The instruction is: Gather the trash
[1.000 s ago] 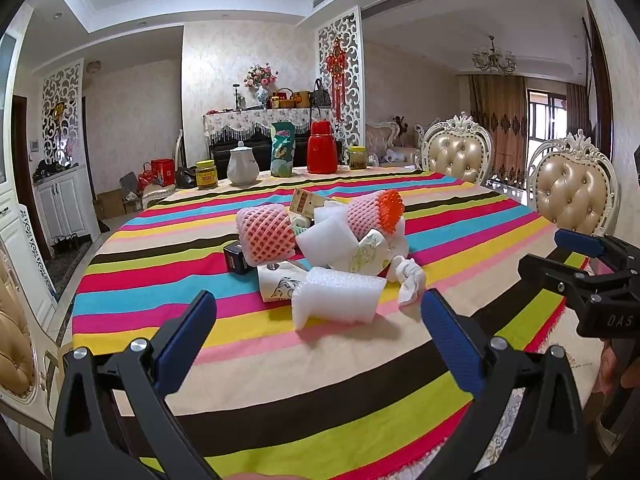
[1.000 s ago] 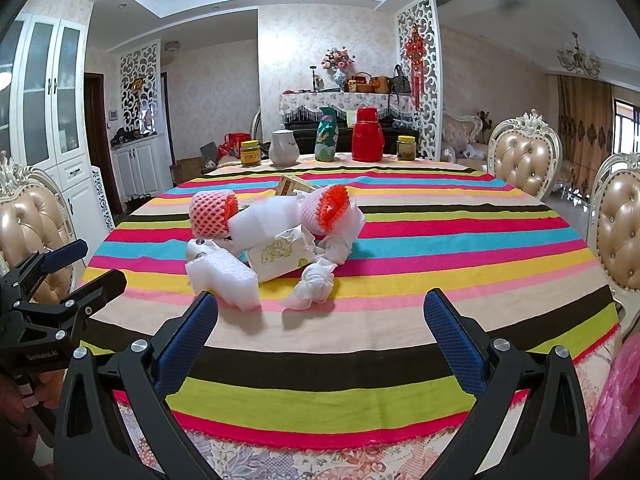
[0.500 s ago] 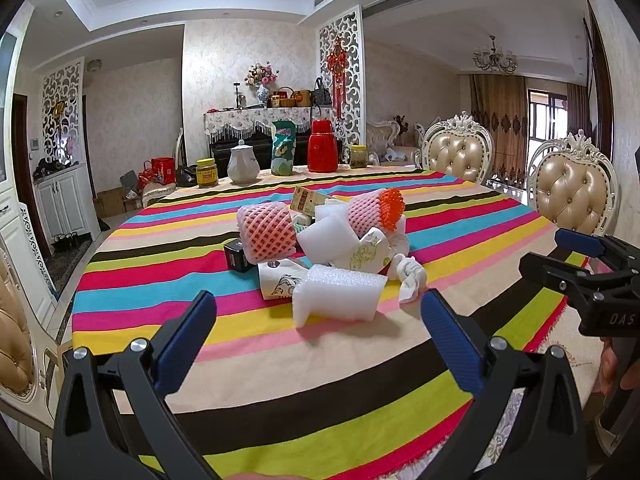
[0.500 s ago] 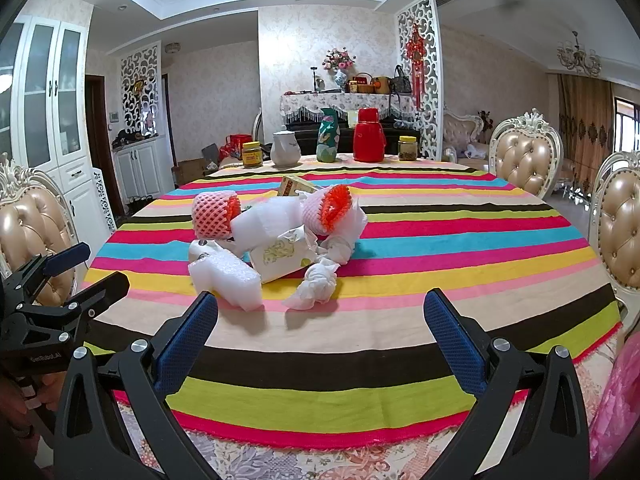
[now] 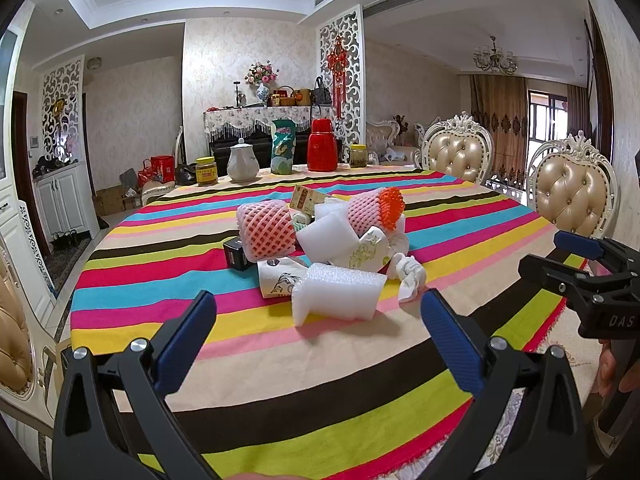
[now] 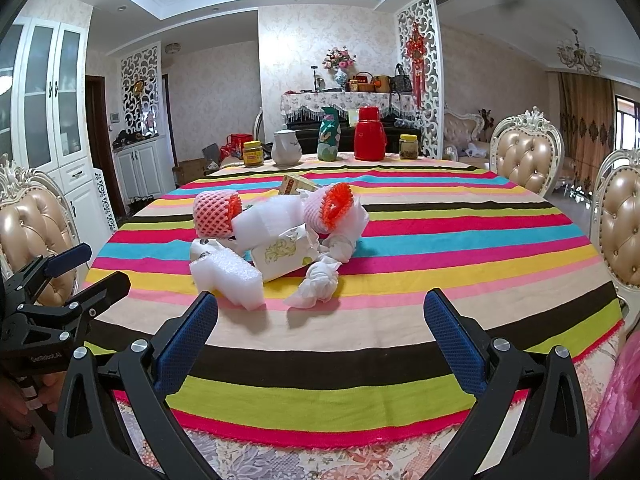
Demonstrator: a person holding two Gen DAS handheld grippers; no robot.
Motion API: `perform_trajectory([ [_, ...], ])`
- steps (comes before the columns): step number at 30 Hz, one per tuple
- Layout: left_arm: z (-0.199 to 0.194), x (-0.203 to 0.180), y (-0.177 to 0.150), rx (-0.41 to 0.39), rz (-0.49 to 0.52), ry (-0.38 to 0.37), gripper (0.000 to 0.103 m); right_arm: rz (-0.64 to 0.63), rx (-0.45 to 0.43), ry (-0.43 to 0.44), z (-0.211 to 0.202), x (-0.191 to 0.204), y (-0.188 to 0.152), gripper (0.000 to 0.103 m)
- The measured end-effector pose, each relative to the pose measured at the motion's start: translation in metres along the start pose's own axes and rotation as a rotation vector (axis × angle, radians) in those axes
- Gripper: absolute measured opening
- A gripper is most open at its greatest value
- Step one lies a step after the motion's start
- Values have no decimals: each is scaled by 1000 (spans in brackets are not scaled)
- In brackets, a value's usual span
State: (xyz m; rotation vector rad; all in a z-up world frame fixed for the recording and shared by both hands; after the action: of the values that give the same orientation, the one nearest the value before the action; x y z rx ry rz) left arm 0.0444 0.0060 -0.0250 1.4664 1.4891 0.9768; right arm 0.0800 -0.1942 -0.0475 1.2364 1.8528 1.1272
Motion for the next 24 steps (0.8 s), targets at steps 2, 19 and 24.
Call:
perform_trajectory([
  [2, 0, 0, 1, 1, -1, 1, 99, -1, 3, 2, 0, 0, -1, 96],
  [19, -1, 0, -4, 4, -6, 2, 99, 6, 8, 9, 3, 2, -3, 96],
  [24, -3, -2, -9, 7, -15, 6, 99, 9, 11, 10, 5, 1, -4, 96],
])
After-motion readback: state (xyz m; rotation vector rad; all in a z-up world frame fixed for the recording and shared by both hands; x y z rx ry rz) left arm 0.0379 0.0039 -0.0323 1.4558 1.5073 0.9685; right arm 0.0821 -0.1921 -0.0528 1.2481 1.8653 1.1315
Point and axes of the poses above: each gripper's, at about its wrist camera, not at the fingertips, and z roughly the way its jaws point, x to its left, y to its top, the point moved 5 cm from there along z, roughly the way its jaws point, and after that the axes turned 4 degrees about -z, right-handed, at the moved point
